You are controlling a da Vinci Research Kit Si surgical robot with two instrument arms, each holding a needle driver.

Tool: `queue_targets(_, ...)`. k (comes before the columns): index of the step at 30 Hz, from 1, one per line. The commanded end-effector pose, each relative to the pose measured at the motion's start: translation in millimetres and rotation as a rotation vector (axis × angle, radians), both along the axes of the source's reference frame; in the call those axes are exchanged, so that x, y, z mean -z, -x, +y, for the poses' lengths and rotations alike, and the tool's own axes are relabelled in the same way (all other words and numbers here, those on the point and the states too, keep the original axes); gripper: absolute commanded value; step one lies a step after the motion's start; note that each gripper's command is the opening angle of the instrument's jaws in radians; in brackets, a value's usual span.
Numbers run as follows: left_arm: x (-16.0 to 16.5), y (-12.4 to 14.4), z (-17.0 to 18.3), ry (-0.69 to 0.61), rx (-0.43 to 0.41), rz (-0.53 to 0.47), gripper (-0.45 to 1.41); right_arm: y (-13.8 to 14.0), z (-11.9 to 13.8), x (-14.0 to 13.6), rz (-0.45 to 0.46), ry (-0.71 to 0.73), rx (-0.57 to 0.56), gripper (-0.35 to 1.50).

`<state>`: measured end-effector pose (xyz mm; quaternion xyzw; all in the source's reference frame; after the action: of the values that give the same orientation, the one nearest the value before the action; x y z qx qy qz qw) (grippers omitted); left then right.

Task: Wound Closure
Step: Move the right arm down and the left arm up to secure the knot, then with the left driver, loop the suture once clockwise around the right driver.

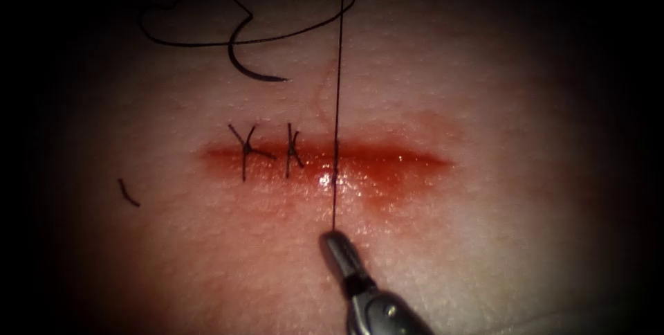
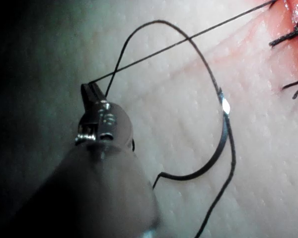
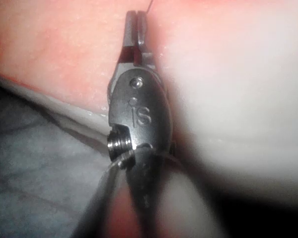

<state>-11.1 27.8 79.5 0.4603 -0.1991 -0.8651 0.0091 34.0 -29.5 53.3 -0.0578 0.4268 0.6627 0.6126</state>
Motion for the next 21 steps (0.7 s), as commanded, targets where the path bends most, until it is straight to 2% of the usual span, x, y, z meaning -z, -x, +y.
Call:
queue_targets(1, -0.6, 0.4, 0.7, 0.005, 0.001, -0.001, -0.45, -0.7, -0.7, -0.2, 0.003, -0.002, 0.001, -0.35)
queue_targets(4, -0.6, 0.4, 0.2, -0.001, 0.001, -0.011, -0.45, -0.7, -0.3, -0.1, 0.006, 0.009, 0.009, -0.35)
queue_targets(5, -0.1, 0.3, -0.3, -0.013, 0.001, -0.033, -0.45, -0.5, 0.1, -0.1, 0.005, 0.053, 0.032, -0.35)
queue_targets(8, 1.7, -0.1, -2.0, -0.094, -0.063, -0.07, -0.45, 0.2, 0.9, 0.2, -0.028, 0.14, 0.1, -0.32)
queue_targets(11, 3.9, -0.7, -3.9, -0.185, -0.125, -0.103, -0.45, 0.9, 1.7, 0.4, -0.056, 0.174, 0.165, 0.31)
queue_targets(12, 5.3, -1.2, -4.9, -0.239, -0.164, -0.143, -0.45, 1.3, 2.1, 0.5, -0.066, 0.188, 0.18, 0.67)
queue_targets(13, 6.0, -1.4, -5.4, -0.259, -0.192, -0.163, -0.45, 1.6, 2.3, 0.5, -0.071, 0.195, 0.187, 0.91)
queue_targets(15, 7.7, -2.1, -6.5, -0.297, -0.245, -0.202, -0.45, 1.9, 2.7, 0.7, -0.086, 0.211, 0.214, 1.14)
queue_targets(16, 9.4, -2.8, -7.6, -0.332, -0.28, -0.232, -0.45, 2.2, 3.1, 0.9, -0.098, 0.219, 0.229, 1.33)
queue_targets(18, 10.8, -3.3, -8.4, -0.344, -0.298, -0.221, -0.45, 2.3, 3.5, 1.0, -0.104, 0.25, 0.273, 1.41)
queue_targets(19, 12.2, -3.9, -9.3, -0.364, -0.308, -0.196, -0.45, 2.4, 3.7, 1.1, -0.071, 0.29, 0.287, 1.41)
queue_targets(20, 12.8, -4.1, -9.7, -0.373, -0.311, -0.182, -0.45, 2.4, 3.9, 1.2, -0.062, 0.332, 0.306, 1.4)
queue_targets(21, 13.9, -4.6, -10.5, -0.376, -0.315, -0.137, -0.45, 2.4, 4.3, 1.3, -0.034, 0.368, 0.355, 1.26)
